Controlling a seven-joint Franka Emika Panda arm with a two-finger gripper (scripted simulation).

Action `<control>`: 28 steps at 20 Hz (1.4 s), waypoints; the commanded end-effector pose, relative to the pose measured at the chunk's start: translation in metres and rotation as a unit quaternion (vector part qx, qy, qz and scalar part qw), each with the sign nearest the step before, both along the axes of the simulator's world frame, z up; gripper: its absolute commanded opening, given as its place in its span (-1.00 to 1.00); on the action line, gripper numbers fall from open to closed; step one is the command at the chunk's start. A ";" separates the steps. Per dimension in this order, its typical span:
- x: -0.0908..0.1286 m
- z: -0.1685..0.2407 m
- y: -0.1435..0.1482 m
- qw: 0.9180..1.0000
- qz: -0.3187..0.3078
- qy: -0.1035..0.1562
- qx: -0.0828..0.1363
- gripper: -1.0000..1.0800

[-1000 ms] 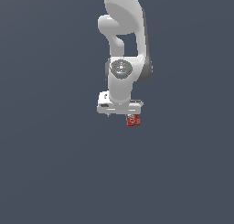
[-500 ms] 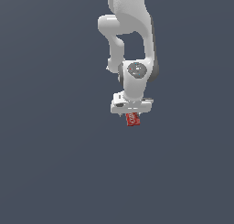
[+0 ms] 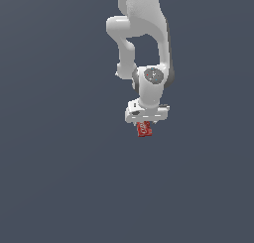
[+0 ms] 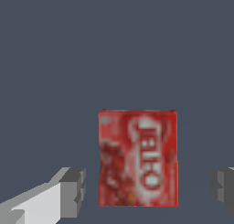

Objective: Pick up the object and move it to a goal position.

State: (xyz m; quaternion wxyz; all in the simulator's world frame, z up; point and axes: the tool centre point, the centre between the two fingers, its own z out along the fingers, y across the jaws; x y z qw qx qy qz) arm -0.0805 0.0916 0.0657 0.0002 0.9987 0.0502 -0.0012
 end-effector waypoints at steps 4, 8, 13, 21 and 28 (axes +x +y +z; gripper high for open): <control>0.000 -0.005 0.000 1.000 0.000 0.000 0.000 0.92; -0.001 -0.019 0.000 1.000 0.000 0.000 0.000 0.92; -0.001 -0.041 0.000 1.000 0.000 -0.001 0.000 0.92; -0.001 -0.051 0.000 1.000 0.000 -0.001 0.000 -1.00; -0.001 -0.051 0.000 1.000 0.000 -0.001 0.000 -1.00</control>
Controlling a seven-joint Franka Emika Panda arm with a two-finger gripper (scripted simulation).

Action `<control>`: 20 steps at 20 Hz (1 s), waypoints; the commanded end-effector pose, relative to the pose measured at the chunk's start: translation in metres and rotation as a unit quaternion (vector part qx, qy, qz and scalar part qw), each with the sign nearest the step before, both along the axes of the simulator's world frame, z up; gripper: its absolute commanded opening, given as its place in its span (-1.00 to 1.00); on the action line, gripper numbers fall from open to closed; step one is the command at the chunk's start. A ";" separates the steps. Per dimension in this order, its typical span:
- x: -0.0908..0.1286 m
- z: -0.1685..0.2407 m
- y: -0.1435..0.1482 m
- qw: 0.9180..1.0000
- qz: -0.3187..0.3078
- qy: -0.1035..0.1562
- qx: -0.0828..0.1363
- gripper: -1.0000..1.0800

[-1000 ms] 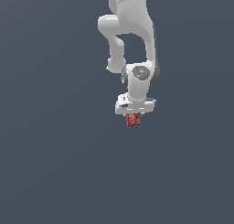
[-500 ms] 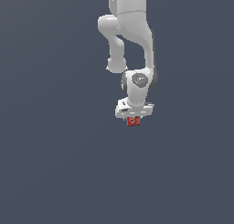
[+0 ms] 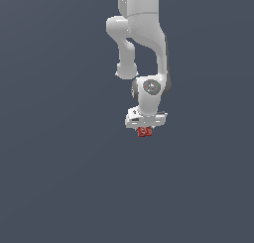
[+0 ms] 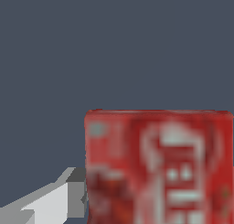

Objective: Pick up the object and move it to a goal position.

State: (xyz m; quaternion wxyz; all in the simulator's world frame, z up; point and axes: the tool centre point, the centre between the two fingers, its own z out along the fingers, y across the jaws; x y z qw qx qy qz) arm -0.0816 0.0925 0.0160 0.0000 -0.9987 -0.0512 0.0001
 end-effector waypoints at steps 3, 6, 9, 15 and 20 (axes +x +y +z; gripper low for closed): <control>0.000 0.000 0.000 1.000 0.000 0.000 0.000 -1.00; 0.002 0.004 0.000 1.000 0.000 0.000 0.000 -1.00; 0.005 0.013 0.001 1.000 0.000 0.000 0.000 -1.00; 0.017 0.043 0.003 1.000 0.000 0.000 0.000 -1.00; 0.033 0.082 0.006 1.000 0.000 0.000 0.000 -1.00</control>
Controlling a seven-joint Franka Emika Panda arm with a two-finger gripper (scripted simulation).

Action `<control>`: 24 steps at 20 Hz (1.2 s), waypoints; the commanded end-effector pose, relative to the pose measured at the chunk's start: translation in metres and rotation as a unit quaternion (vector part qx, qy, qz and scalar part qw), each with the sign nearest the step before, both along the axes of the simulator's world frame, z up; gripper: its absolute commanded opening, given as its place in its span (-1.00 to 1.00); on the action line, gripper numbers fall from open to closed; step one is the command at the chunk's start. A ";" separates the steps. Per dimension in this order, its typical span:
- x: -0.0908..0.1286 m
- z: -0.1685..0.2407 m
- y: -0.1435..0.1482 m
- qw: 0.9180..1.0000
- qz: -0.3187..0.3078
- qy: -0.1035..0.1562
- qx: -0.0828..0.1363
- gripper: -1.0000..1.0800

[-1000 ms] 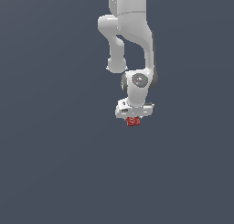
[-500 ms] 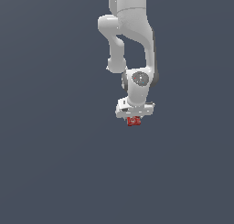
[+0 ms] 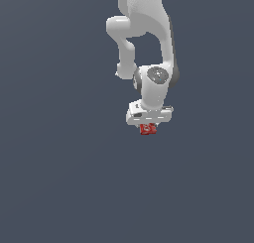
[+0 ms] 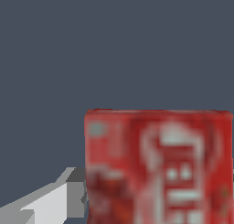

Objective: Pick up the object and move it to a goal position.

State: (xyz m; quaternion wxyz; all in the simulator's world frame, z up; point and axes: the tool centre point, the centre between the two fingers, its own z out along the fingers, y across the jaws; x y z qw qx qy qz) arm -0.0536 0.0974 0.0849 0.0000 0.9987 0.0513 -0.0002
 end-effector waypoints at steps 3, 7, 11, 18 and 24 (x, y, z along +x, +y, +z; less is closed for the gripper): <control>0.017 0.041 0.003 1.000 0.000 0.000 0.000 -1.00; 0.032 0.079 0.006 1.000 0.000 0.000 0.000 -1.00; 0.048 0.117 0.009 1.000 0.000 0.000 0.000 -1.00; 0.076 0.179 0.013 1.000 0.000 0.000 0.000 -1.00; 0.096 0.222 0.016 1.000 0.000 0.000 0.000 -1.00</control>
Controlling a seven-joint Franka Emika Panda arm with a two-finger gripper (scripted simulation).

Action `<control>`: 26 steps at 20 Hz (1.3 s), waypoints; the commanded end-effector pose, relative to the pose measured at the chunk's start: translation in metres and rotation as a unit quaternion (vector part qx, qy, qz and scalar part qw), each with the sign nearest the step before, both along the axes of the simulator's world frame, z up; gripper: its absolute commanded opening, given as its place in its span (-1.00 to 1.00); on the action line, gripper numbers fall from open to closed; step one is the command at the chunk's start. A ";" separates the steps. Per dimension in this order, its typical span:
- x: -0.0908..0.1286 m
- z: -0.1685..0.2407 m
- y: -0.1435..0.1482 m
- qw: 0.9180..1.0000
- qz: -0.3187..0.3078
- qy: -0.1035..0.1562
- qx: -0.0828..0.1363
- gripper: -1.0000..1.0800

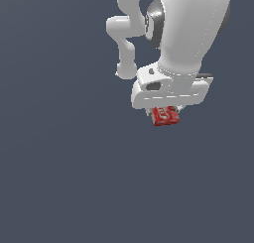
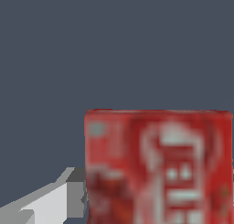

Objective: Pick up the object and move it to a goal position.

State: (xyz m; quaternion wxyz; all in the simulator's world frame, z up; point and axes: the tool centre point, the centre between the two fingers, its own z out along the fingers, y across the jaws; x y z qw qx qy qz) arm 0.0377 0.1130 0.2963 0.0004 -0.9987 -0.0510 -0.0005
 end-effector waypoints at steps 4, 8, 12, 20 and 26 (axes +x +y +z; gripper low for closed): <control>0.016 0.035 0.003 1.000 0.000 0.001 0.000 -1.00; 0.026 0.054 0.005 1.000 0.000 0.001 0.000 -1.00; 0.033 0.068 0.006 1.000 0.000 0.000 0.000 -1.00; 0.042 0.083 0.007 1.000 0.000 0.000 0.000 -1.00; 0.043 0.086 0.007 1.000 0.000 0.000 0.000 -1.00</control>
